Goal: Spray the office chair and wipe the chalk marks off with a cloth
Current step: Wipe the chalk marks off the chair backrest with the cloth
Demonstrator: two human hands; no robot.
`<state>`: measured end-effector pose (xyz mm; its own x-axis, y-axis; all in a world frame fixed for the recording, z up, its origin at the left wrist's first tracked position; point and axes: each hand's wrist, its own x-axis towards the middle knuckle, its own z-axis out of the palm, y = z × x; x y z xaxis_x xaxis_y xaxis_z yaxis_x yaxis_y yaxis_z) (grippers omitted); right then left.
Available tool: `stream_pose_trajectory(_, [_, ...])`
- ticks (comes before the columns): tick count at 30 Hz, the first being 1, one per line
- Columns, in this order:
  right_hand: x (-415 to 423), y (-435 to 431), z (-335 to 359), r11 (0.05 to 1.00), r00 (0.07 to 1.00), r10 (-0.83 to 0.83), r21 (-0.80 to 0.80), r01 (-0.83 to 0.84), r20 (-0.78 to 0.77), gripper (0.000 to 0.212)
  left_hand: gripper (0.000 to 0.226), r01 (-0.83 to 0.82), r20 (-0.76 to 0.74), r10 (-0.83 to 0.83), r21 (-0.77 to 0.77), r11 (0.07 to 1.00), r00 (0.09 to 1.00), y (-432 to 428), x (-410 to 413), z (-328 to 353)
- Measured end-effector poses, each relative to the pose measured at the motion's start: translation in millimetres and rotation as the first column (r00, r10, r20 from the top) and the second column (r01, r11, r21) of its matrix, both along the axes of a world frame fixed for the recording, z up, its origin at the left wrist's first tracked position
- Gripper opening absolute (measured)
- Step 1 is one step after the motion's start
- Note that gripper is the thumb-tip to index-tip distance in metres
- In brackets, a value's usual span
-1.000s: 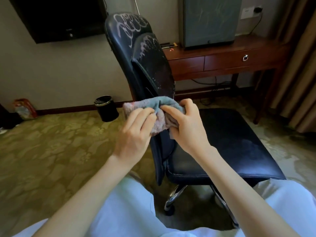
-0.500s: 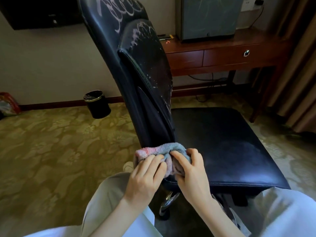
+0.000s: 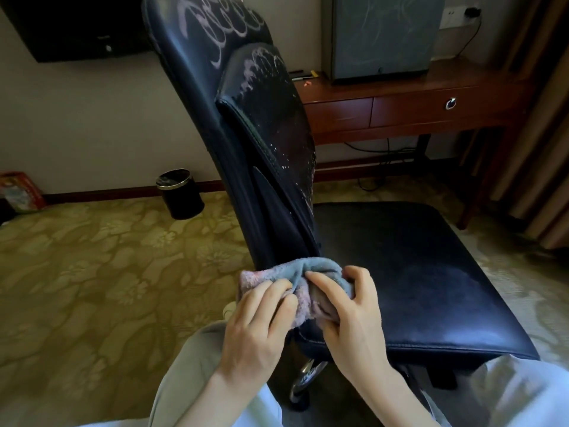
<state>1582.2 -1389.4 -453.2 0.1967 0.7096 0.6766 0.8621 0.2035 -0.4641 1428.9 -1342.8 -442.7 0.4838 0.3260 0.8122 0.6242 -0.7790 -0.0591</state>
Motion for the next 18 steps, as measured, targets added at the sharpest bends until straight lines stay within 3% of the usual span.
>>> stream_pose_trajectory(4, [-0.9, 12.0, 56.2, 0.989, 0.999, 0.052, 0.136, -0.053, 0.01, 0.049, 0.015, 0.025, 0.076, -0.027, 0.029, 0.999, 0.997, 2.8, -1.9, 56.5])
stream_pose_trajectory(7, [-3.9, 21.0, 100.8, 0.972, 0.992, 0.118, 0.208, -0.109, -0.031, 0.041, 0.029, -0.005, 0.096, -0.004, 0.09, 0.996, 0.995, 6.5, -6.8, 102.1])
stream_pose_trajectory(12, [-9.9, 38.8, 176.1, 0.942, 0.981, 0.182, 0.298, -0.156, -0.061, 0.045, 0.026, -0.105, 0.119, 0.082, 0.194, 0.975, 0.989, 12.6, -12.7, 179.7])
stream_pose_trajectory(18, [-8.5, 50.2, 193.4, 0.953, 0.978, 0.209, 0.222, -0.207, 0.013, 0.046, 0.03, -0.15, 0.106, 0.133, 0.169, 0.974, 0.985, 12.4, -16.5, 192.5])
